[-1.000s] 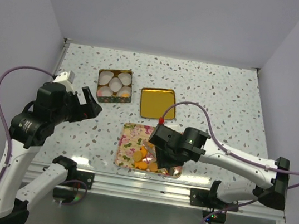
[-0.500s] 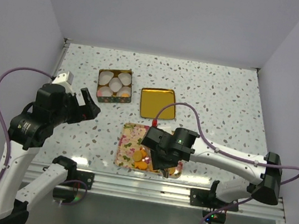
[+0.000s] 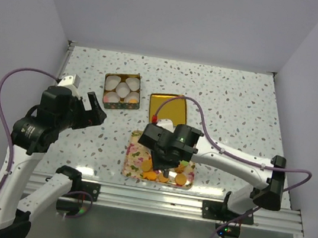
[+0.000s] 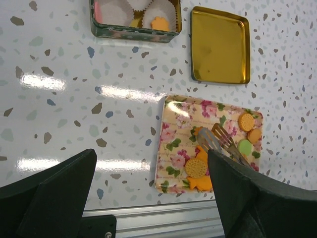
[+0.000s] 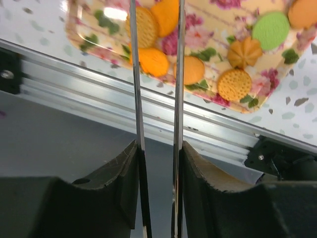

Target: Pack the cookies

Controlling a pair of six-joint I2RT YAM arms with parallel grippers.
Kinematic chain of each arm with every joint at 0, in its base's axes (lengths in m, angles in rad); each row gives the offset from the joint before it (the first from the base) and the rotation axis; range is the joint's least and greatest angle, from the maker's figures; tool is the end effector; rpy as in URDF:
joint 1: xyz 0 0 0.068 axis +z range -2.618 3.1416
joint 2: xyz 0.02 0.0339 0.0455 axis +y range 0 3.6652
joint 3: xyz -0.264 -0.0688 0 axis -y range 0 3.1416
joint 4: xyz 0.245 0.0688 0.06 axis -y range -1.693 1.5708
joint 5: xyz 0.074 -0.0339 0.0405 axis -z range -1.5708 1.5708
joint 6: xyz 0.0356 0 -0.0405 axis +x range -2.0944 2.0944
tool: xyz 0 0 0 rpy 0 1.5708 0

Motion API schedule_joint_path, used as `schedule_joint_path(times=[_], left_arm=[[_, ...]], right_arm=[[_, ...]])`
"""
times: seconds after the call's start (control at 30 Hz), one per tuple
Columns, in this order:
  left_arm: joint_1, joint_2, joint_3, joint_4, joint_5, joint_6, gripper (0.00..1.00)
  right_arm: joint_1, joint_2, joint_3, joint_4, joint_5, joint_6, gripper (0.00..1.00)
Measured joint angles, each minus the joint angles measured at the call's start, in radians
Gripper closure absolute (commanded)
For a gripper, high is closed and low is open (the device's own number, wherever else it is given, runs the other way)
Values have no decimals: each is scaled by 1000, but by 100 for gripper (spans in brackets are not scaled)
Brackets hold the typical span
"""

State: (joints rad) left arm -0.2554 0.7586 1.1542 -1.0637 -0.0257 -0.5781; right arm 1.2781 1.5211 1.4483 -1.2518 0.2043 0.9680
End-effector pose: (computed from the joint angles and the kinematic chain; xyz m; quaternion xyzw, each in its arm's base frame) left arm 0.1138 -0.0288 0.3770 -0.1501 0.8872 -0.1660 0.4035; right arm 0.0883 0.2680 0.3136 -0.1401 0.9774 0.0663 0.1441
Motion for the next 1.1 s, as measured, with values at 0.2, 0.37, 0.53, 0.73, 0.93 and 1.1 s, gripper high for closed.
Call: schedule_joint_path(times=[0.2, 0.37, 0.53, 0.73, 0.93, 1.1], left_arm=[[0, 14, 34, 0, -8, 23, 0], [0, 21, 66, 0, -8, 26, 0], [0, 39, 86, 2, 20, 22, 0], [0, 79, 114, 2, 65, 20, 0], [0, 94, 134, 1, 82, 19, 0], [0, 76, 133, -4, 82, 21, 0]], right_arm=[[-16, 121, 305, -46, 66, -57, 66], [-97, 245, 528, -75, 76, -135, 68], [-225, 423, 779, -79, 81, -220, 67], [-338, 620, 1005, -36, 41, -300, 65], [-394, 701, 1011, 42, -10, -338, 64], [-421, 758, 1034, 113, -48, -365, 62]])
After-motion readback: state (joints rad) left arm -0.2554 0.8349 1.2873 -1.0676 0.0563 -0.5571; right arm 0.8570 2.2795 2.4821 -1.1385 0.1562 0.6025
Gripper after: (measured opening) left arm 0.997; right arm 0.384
